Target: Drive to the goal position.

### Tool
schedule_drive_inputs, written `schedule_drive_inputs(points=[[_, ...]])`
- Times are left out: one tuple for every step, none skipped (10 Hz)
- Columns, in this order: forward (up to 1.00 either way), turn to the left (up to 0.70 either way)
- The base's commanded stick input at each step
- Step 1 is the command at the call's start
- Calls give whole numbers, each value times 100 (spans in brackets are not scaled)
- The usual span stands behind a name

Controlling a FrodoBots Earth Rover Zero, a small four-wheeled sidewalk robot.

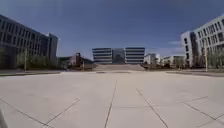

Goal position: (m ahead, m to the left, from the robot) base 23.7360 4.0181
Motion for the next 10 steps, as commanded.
schedule_drive_inputs(points=[[70,-5],[70,-5],[70,-5],[70,-5],[70,-5],[70,-5],[70,-5],[70,-5],[70,-5],[70,-5]])
